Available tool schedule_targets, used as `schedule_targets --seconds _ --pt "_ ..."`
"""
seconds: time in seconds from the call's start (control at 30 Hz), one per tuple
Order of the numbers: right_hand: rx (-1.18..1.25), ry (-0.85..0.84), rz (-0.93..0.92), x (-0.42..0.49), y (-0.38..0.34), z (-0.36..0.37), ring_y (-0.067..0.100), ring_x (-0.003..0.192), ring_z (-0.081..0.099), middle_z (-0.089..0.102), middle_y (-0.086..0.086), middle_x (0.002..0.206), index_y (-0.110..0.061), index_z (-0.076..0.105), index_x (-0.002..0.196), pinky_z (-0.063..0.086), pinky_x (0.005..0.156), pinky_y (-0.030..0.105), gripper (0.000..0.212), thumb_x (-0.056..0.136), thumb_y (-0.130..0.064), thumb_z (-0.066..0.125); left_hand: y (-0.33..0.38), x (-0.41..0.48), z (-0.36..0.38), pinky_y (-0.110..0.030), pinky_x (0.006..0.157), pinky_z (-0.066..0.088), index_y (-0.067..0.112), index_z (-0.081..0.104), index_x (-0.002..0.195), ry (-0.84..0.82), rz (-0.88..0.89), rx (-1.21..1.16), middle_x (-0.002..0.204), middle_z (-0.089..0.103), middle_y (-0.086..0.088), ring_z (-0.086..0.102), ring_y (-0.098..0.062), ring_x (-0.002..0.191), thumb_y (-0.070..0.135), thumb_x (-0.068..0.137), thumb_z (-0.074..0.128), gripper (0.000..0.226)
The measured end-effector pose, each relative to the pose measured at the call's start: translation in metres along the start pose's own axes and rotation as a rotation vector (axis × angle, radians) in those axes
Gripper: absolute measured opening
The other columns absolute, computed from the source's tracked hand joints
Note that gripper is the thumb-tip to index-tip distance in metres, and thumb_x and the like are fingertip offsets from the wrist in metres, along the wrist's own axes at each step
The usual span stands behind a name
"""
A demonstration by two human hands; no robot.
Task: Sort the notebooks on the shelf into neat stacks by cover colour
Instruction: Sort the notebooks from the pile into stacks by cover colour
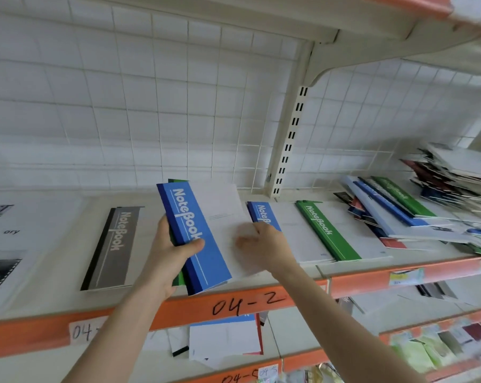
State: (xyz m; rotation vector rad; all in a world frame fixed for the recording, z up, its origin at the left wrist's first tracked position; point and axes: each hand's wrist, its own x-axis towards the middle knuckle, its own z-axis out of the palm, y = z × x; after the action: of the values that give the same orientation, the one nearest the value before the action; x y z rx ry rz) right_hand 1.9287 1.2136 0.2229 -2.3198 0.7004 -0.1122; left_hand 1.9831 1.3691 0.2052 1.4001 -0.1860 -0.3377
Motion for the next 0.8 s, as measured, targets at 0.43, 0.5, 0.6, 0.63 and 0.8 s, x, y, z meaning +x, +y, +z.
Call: schedule_targets --seconds 0.43,0.5,0.6,0.63,0.8 --pt "0.172 0.252 0.069 0.011 0.059 -0.046 0.031 0.091 0.058 0.058 0.015 0.109 0.000 0.042 0.114 0.049 0.070 0.037 0.029 0.090 -0.011 0.054 -0.013 0.004 0.070 -0.034 0.075 0.048 0.034 0.033 0.138 0.019 0.001 0.016 0.114 0.056 0.010 0.056 -0.007 0.096 0.015 0.095 0.053 0.051" --pt "0.267 0.273 0.116 0.017 0.072 -0.056 0.026 0.087 0.056 0.058 0.015 0.112 0.000 0.044 0.116 0.048 0.061 0.028 0.031 0.088 -0.008 0.056 -0.014 0.005 0.071 -0.031 0.071 0.047 0.031 0.033 0.140 0.011 -0.014 0.035 0.115 0.056 0.008 0.055 -0.007 0.091 0.016 0.095 0.052 0.051" --pt "0.196 0.330 0.156 0.030 0.093 -0.072 0.029 0.093 0.059 0.060 0.015 0.111 -0.002 0.045 0.118 0.047 0.067 0.029 0.035 0.087 -0.008 0.058 -0.013 0.008 0.068 -0.032 0.069 0.045 0.032 0.037 0.135 0.028 -0.037 0.026 0.101 0.056 0.009 0.056 -0.011 0.087 0.015 0.095 0.053 0.046" --pt "0.137 0.345 0.166 0.035 0.099 -0.076 0.030 0.094 0.058 0.060 0.016 0.110 -0.001 0.045 0.118 0.046 0.068 0.030 0.034 0.087 -0.007 0.057 -0.013 0.009 0.066 -0.033 0.069 0.045 0.032 0.037 0.135 0.036 -0.036 0.028 0.101 0.056 0.008 0.056 -0.015 0.092 0.014 0.095 0.053 0.047" --pt "-0.102 0.377 0.181 0.048 0.114 -0.079 0.032 0.096 0.058 0.062 0.019 0.109 0.001 0.050 0.120 0.044 0.068 0.030 0.032 0.089 -0.009 0.052 -0.011 0.009 0.048 -0.028 0.062 0.044 0.035 0.041 0.130 0.066 -0.052 0.043 0.102 0.058 0.012 0.056 -0.008 0.090 0.012 0.095 0.052 0.043"
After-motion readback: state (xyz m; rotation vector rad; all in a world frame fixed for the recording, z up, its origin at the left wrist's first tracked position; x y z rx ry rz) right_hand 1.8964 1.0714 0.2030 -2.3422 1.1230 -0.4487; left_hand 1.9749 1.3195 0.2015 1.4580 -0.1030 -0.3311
